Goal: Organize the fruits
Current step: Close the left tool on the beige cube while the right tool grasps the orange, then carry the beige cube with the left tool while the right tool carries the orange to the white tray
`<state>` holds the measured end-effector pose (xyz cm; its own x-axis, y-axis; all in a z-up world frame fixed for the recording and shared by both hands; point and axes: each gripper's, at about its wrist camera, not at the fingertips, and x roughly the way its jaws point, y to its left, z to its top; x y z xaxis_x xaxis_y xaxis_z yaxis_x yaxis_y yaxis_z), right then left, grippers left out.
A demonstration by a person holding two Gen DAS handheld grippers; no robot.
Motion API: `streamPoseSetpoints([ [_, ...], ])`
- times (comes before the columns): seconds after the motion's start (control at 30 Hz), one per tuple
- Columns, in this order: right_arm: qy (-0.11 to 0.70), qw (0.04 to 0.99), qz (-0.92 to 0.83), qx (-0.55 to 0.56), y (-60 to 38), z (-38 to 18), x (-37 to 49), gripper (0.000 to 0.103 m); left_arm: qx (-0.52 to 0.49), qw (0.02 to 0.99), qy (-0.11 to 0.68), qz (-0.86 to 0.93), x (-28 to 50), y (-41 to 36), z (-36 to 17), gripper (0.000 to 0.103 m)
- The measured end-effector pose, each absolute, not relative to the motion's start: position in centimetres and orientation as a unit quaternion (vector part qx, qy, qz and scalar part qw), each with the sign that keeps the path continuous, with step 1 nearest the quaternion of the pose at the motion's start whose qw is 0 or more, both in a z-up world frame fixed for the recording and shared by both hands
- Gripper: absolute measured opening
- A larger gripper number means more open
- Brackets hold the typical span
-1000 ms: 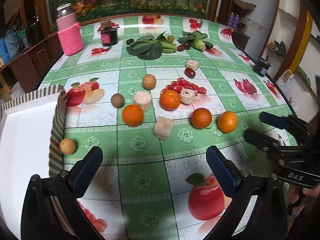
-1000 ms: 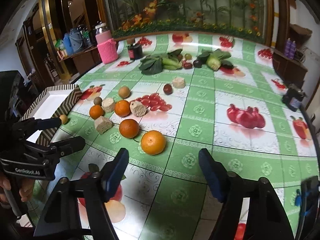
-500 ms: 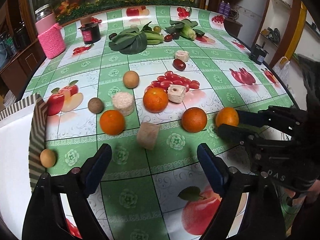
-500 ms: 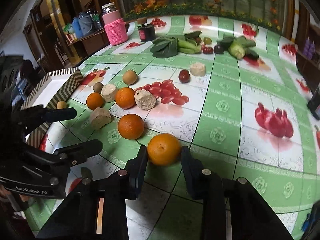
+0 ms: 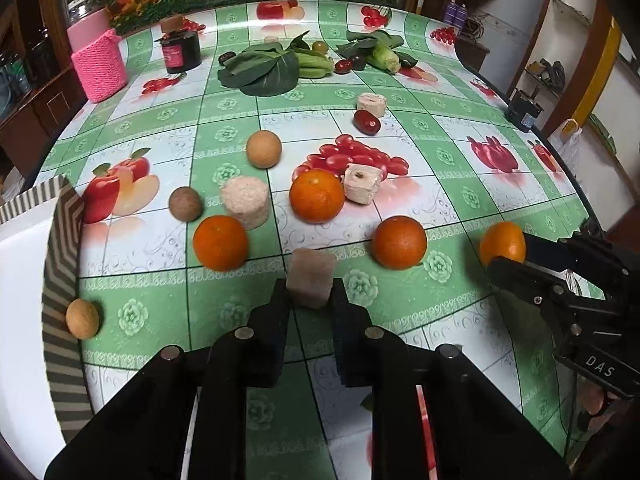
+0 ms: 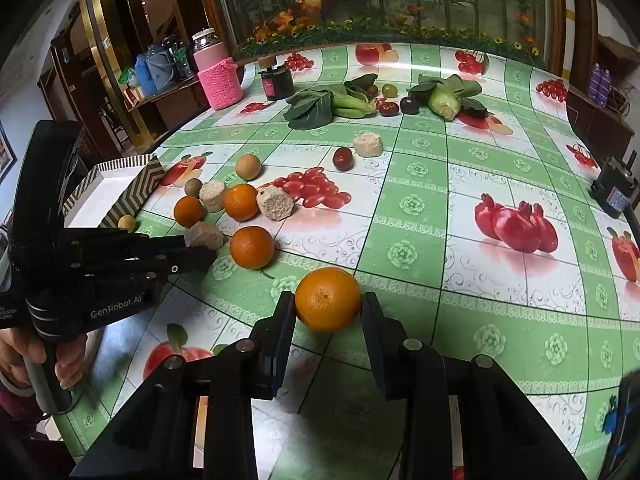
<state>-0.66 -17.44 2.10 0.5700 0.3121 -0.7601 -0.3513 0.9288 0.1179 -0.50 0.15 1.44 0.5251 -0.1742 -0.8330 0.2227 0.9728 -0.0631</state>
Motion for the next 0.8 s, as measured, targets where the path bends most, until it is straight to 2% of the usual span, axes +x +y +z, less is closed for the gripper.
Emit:
streamPoseSetpoints([
  [0.8,0.391,0.879,0.268,-0.052,-8.9,5.6,-3.8,0.034,0.0,0.906,0.42,-0.052,-6.1,6.8,7.6,0.016],
])
